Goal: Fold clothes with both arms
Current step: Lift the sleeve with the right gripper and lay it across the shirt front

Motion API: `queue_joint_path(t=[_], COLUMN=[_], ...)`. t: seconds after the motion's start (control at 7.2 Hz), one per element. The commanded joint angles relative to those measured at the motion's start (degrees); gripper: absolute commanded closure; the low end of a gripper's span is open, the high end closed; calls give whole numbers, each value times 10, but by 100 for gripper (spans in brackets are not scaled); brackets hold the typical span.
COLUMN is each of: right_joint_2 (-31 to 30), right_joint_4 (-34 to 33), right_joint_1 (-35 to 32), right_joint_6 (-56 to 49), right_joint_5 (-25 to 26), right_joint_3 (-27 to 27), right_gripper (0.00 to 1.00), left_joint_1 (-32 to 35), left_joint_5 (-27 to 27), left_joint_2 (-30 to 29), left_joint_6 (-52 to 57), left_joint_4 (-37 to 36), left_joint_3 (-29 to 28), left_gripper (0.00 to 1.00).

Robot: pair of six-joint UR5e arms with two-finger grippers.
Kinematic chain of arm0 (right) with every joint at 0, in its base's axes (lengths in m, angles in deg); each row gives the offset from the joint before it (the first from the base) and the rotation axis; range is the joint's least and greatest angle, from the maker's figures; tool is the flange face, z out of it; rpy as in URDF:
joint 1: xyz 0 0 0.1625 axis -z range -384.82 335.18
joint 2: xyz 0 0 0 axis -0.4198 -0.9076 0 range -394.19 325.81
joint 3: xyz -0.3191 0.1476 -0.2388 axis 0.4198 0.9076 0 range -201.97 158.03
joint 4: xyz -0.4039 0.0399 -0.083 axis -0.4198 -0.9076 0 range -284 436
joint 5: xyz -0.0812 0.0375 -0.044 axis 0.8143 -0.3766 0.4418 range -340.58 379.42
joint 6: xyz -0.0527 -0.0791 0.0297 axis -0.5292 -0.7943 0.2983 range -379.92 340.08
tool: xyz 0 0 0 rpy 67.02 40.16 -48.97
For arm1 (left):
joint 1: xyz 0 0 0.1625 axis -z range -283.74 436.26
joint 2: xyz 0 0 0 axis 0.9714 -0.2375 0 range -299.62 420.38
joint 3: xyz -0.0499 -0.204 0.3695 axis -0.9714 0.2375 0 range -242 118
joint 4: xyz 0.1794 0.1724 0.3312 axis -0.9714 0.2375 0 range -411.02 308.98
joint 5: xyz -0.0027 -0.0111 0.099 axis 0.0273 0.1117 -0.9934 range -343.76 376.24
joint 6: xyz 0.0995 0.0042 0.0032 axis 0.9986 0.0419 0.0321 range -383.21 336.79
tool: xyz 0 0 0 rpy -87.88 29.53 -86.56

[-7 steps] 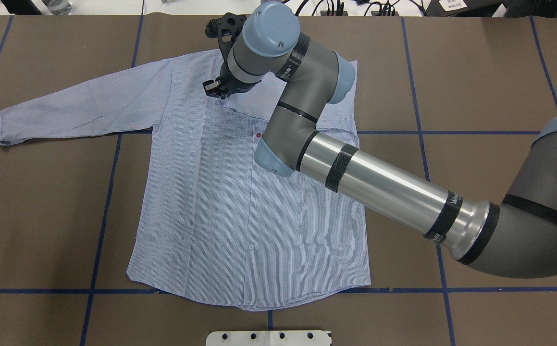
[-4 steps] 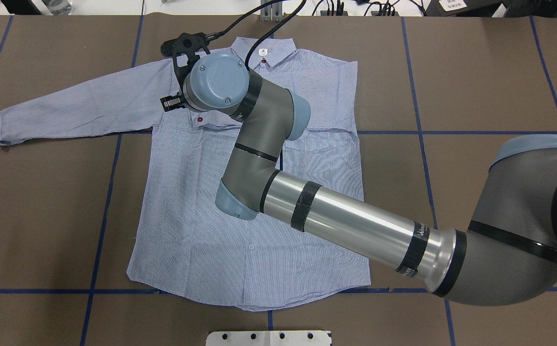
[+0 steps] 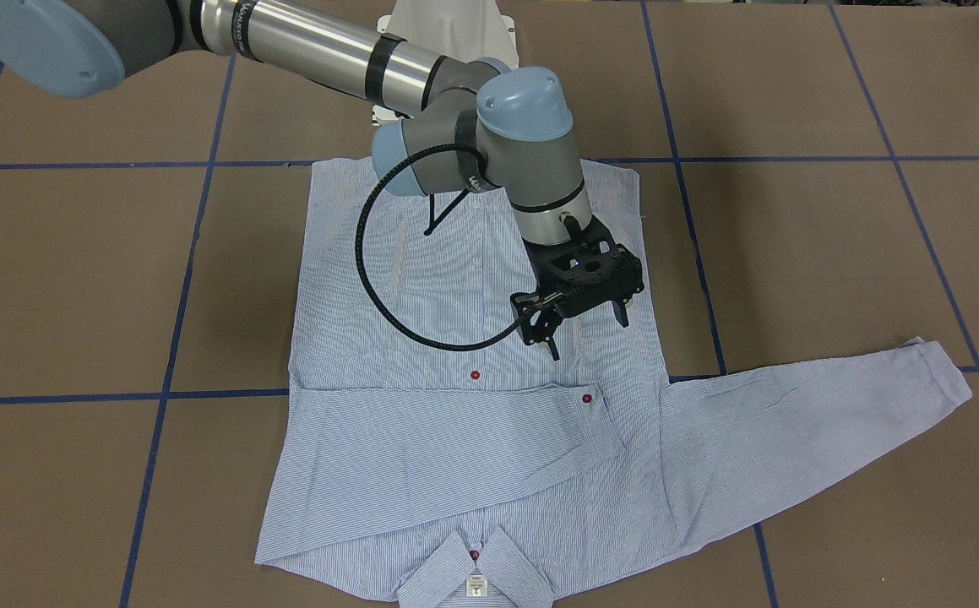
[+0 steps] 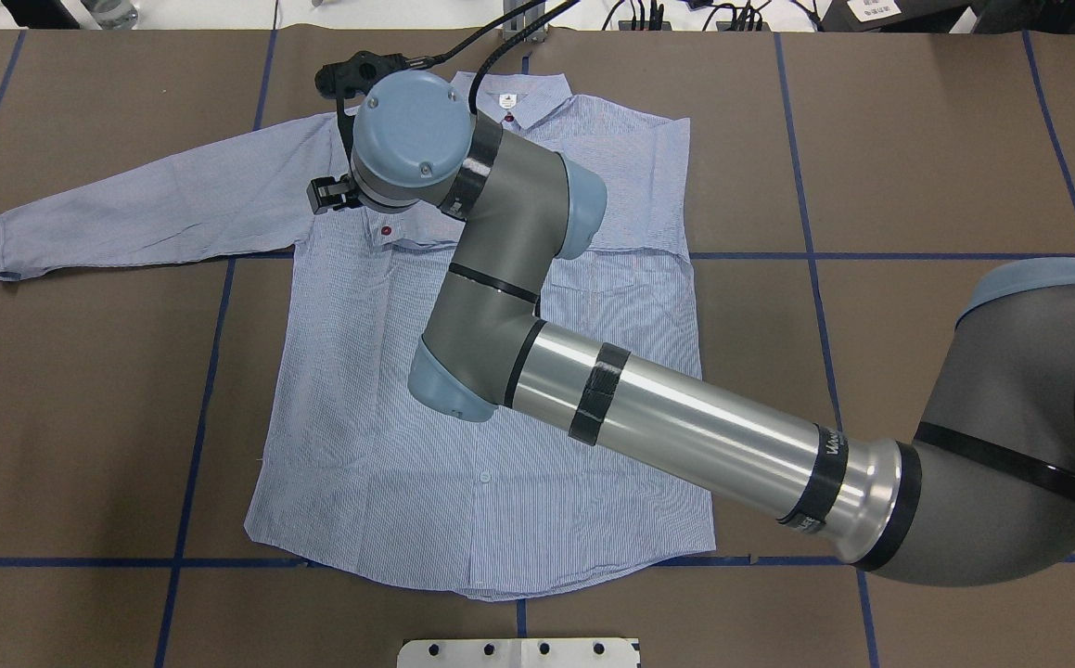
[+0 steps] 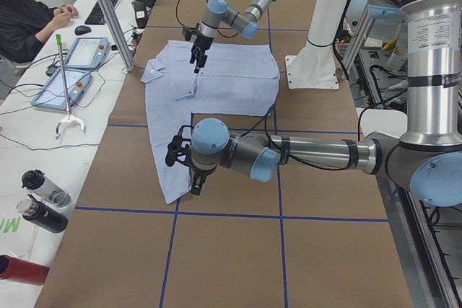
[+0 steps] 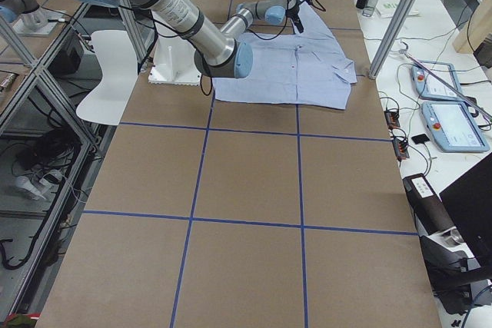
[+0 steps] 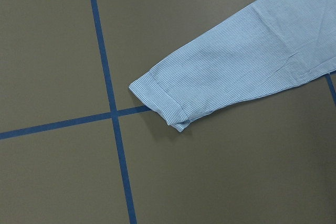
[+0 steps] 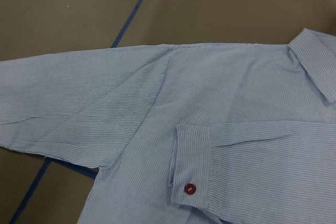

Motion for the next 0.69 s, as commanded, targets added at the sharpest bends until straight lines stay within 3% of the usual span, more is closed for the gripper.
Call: queue_joint_path(t=[0.0,0.14,0.28,0.42,0.56], right_joint_2=[-25,-63,-109,-153,-181], right_joint_4=[-216,-260,-292,-304,-316], right_joint_1=[-51,-64,-78,-100,-113], right_joint_6=[5,9,13,60,61], right_joint_5=[-121,-132,-132,-135,-148], right_joint_3=[-114,-168,-229,-281,-313], right_gripper=[0,0,0,0,0], left_joint_1=[-63,-109,-117,-118,-120], left_joint_5=[-60,-118,-127,-137,-196], left_joint_2=[-22,-21,-36,-53,-77], left_joint_6=[-128,-190,-267,-319,-355], left_joint_4=[53,106,165,271,346], left_joint_3=[-6,-13,-68,-155,-228], left_gripper=[0,0,1,2,3])
